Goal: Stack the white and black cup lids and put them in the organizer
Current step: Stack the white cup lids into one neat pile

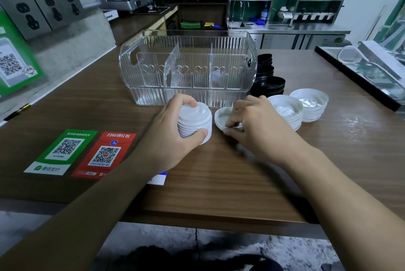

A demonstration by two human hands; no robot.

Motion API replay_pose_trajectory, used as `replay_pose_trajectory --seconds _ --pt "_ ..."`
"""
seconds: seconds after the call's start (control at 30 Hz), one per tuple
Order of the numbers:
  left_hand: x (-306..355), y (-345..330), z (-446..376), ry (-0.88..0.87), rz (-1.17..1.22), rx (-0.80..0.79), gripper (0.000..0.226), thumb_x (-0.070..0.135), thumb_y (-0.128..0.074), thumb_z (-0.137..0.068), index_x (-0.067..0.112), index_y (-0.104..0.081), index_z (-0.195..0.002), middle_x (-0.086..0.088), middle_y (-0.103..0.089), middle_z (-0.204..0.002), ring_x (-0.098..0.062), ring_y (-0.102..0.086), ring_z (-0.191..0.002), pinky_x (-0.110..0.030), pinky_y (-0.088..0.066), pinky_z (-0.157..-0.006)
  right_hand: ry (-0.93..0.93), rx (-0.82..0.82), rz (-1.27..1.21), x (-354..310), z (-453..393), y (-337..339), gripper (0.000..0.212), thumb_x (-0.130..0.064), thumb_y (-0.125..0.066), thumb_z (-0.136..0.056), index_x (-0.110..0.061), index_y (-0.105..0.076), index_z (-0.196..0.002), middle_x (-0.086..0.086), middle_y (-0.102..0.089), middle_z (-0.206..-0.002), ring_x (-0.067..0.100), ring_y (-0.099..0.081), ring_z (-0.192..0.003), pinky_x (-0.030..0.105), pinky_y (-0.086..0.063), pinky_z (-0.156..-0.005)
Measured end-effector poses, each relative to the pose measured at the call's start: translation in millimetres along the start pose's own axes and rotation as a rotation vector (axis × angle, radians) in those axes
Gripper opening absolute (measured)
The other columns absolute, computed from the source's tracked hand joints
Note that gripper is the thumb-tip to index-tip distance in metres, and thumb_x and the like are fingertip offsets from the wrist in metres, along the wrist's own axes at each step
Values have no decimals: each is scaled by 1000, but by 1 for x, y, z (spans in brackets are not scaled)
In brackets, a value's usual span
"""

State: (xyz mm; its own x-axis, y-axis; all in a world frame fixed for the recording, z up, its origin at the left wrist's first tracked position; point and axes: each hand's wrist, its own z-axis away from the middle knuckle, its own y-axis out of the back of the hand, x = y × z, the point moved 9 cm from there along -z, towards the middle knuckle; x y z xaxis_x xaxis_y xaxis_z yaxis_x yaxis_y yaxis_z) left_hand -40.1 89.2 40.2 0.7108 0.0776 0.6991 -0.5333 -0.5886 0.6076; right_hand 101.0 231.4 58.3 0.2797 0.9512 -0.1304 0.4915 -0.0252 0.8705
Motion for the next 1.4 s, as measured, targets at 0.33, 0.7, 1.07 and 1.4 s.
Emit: replay_pose_trajectory --seconds 0.33,0.7,1.07,1.4 --pt "1 0 1 -11 -5 -7 51 29 -89 -96 36 -56 -134 20 -63 -136 -4 -59 -126 -18 -42 -102 -55 -24 -88 0 0 0 27 -43 -91 -85 -29 -69 -78 -12 -63 -85 20 -57 -89 42 -41 -85" --pt "0 0 1 -11 3 -3 51 31 -89 -96 38 -55 -134 19 -63 -136 -6 -60 -125 -27 -46 -102 -67 216 -113 -2 0 32 13 -30 -79 -95 -23 -72 -86 -12 -60 -88 21 -51 -88 41 -30 -83" --pt "19 -2 5 -107 79 -35 68 31 -95 -89 32 -59 -147 19 -68 -142 -11 -64 -138 -31 -49 -116 -273 423 -689 11 10 64 21 -25 -62 -114 -14 -72 -99 -6 -68 -80 12 -61 -74 33 -50 -70" --pt "45 6 14 -349 63 41 101 24 -103 -85 32 -48 -169 18 -60 -161 -19 -57 -153 -52 -44 -129 -317 271 -1136 4 3 42 24 -23 -65 -112 -4 -79 -107 23 -77 -94 20 -64 -84 37 -51 -78"
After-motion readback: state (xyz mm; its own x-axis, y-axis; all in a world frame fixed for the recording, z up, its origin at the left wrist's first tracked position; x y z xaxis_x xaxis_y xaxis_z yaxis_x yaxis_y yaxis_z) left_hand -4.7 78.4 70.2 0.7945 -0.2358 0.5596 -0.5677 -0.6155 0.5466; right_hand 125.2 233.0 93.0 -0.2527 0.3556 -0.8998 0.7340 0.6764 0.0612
